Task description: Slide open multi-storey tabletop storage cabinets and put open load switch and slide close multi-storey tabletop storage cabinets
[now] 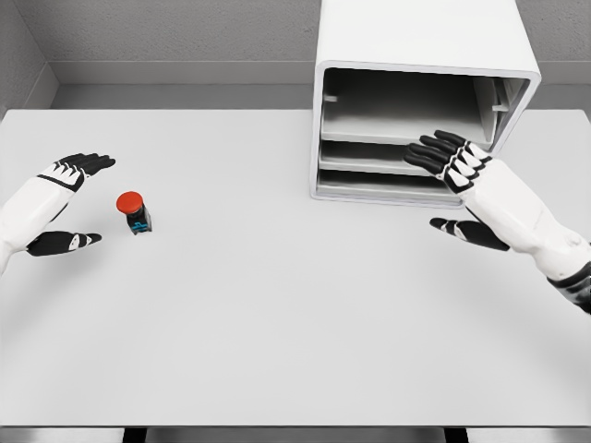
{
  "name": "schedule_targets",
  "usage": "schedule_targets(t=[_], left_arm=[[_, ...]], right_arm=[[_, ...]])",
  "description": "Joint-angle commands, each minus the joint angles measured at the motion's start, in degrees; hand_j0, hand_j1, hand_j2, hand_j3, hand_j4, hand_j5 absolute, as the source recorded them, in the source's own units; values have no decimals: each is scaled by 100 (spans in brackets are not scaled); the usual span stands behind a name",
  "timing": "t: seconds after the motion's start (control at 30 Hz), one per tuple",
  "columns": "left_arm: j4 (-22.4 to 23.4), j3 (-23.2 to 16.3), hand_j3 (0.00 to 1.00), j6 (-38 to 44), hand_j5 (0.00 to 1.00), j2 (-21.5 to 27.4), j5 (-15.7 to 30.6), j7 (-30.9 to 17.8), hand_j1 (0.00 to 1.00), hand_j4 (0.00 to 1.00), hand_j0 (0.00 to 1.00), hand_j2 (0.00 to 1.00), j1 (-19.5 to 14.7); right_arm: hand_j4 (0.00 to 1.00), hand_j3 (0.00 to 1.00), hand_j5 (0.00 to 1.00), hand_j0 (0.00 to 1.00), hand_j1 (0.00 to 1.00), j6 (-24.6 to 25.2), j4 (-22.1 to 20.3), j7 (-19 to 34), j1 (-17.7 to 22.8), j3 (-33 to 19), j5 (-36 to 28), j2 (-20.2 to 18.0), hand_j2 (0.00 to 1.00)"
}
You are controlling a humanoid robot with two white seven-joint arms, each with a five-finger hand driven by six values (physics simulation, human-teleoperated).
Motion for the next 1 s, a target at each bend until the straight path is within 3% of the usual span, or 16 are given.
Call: schedule_targets(t=[0.0,0.23,0.3,0.6,0.97], left_arm=[[-3,6,100,4,100,5,40,8,100,100,100,100,0],[-3,-3,100,4,100,5,40,8,100,100,100,100,0],[-3,-3,100,4,100,5,40,8,100,100,100,100,0],[-3,-3,100,4,100,-3,40,-1,100,100,100,100,0],[-3,6,100,4,100,-30,40,8,100,100,100,100,0]], right_arm=[[100,100,100,100,100,-5,10,169,-9,182,-5,118,100],[100,100,100,100,100,-5,106,231,-255,208,-14,171,100],[100,100,100,100,100,-5,194,863,-396,199,-119,259,100],[100,100,100,100,100,-5,616,1154,-765,314,-128,514,100],[100,100,100,100,100,-5,1539,1163,-1239,331,-119,769,100]])
